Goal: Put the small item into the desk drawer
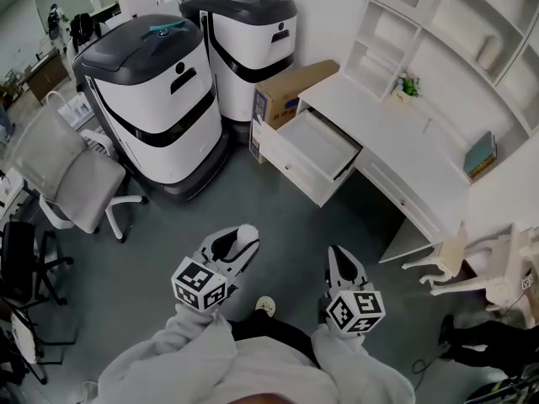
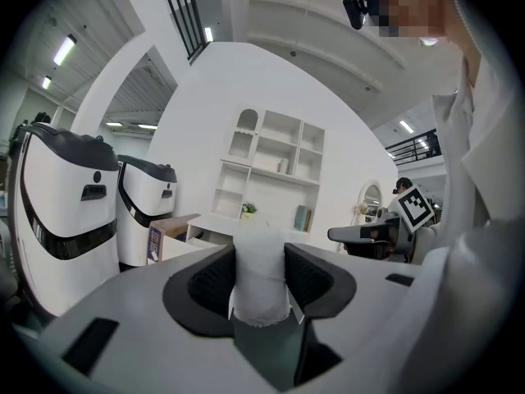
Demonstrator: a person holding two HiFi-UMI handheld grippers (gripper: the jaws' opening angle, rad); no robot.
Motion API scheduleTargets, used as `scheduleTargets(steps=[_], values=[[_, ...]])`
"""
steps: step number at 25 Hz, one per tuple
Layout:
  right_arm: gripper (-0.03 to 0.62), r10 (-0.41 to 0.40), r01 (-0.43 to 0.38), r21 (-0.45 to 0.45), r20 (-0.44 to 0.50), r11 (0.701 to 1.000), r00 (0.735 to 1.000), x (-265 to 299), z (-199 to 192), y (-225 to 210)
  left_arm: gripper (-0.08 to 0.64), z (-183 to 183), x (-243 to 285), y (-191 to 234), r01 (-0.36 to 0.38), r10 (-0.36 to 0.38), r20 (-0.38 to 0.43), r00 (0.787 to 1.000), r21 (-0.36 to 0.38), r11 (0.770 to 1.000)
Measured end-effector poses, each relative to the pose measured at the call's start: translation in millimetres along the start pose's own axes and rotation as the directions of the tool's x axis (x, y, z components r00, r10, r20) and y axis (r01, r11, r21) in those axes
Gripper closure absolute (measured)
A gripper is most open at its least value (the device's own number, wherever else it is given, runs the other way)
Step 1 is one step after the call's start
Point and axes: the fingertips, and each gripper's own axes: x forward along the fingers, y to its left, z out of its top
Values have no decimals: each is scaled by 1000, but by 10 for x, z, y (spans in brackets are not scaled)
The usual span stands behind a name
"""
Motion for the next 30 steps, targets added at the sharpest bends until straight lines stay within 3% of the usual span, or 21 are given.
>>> scheduleTargets(steps=[13, 18, 25, 30], values=[[554, 0, -1, 15, 5, 1000, 1000, 143, 59, -507, 373, 4, 493, -69, -13, 13, 12, 1000, 8, 1000], [554, -2, 2, 20, 2, 1000, 1000, 57, 16, -518, 373, -5, 510, -131, -4, 4, -1, 1000, -12, 1000], [554, -76, 76, 80, -3, 994, 997, -52, -91, -774, 373, -110, 616, -160, 17, -17, -44, 999, 0, 1000], [554, -80, 80, 77, -5, 994, 997, 97, -64, -839, 373, -137, 763, -47, 26, -27, -60, 998, -16, 1000]])
